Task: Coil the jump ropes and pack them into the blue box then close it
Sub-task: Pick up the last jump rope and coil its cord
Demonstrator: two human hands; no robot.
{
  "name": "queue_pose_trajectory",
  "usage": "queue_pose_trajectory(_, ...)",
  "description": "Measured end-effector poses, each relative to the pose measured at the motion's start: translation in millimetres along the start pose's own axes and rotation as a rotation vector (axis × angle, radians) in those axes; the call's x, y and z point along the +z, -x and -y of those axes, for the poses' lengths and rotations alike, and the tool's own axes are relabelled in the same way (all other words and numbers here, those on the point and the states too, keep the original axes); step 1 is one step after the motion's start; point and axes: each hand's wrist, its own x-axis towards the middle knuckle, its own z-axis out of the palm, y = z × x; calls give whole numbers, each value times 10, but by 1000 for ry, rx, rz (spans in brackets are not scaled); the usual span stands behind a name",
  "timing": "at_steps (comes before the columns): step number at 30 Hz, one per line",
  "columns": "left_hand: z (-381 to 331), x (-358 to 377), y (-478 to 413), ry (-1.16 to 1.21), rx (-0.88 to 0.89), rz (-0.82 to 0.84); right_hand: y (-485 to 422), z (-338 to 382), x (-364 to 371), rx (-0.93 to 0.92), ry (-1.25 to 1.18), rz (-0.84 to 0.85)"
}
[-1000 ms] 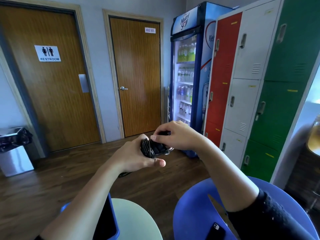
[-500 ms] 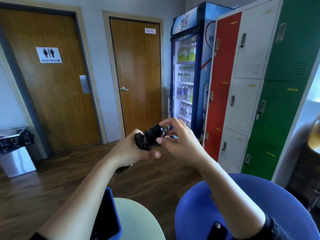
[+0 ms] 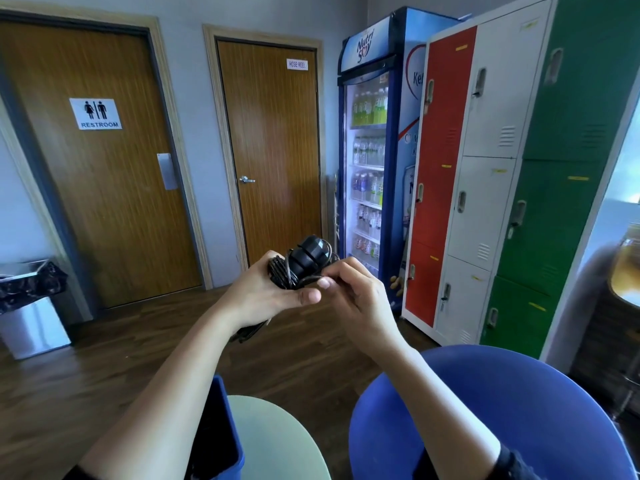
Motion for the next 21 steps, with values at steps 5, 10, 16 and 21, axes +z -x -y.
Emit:
queue_pose_trajectory(5,-82,10,32,94,103,-37,9,43,69,228,-359,50)
queue_pose_trajectory(10,-64,36,73,96,92,-60,76,56,136,434,-640,96)
queue_pose_trajectory(16,194,106,52,98,-39,-115,263,136,234,623,-926,136)
queue_pose_trajectory(21,289,101,42,-39,-81,-131,332,61,153,665,-919,191)
